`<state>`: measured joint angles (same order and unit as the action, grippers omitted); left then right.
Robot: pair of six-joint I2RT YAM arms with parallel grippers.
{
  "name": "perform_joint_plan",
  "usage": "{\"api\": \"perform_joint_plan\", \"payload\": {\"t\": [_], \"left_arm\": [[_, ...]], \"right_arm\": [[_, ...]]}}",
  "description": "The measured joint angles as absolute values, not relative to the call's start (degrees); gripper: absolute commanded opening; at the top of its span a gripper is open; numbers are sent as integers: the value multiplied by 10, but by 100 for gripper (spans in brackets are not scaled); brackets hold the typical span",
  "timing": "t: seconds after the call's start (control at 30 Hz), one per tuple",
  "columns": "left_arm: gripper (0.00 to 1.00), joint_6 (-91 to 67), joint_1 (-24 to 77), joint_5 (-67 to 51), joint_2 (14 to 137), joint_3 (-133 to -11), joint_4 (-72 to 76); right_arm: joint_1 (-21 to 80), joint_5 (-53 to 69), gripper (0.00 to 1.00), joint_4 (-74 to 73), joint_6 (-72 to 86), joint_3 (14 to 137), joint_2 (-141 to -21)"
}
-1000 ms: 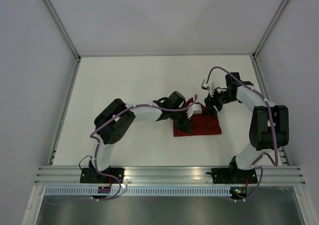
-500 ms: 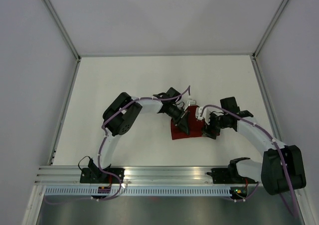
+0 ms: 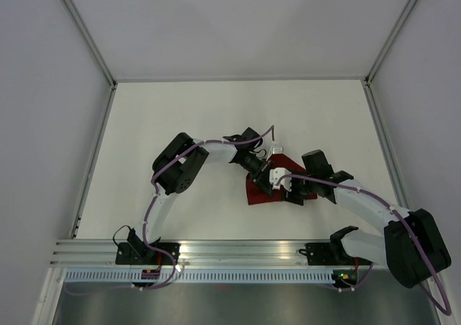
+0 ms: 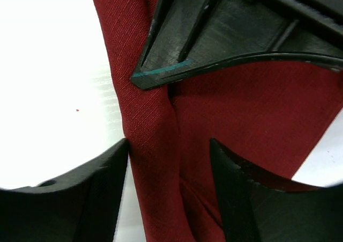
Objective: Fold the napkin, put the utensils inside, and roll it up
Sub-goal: Roll the napkin at the center of the board.
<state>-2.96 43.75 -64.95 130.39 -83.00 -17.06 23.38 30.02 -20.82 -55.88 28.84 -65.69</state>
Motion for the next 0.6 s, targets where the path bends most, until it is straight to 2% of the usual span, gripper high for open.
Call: {"api": "perform_joint_plan", "payload": {"t": [0.03, 0.07, 0.1, 0.17, 0.27, 0.4, 0.6], "left_arm": [[10, -30, 437, -649, 1304, -830, -172], [11, -30, 437, -648, 1304, -831, -173], [13, -30, 437, -647, 1304, -831, -174], [21, -30, 437, -645, 1304, -833, -177], [29, -30, 437, -637, 1302, -835, -181], [36, -31, 437, -602, 1287, -834, -192], [37, -41, 434, -492, 1209, -785, -156]], "right_arm": [[235, 300, 57, -206, -558, 288, -664], [237, 300, 48, -206, -555, 288, -670], [238, 301, 43, -208, -553, 288, -676], [240, 303, 30, -215, -551, 289, -686], [241, 308, 20, -227, -550, 298, -703], [240, 316, 17, -248, -553, 324, -734], [225, 352, 16, -305, -569, 403, -828]]}}
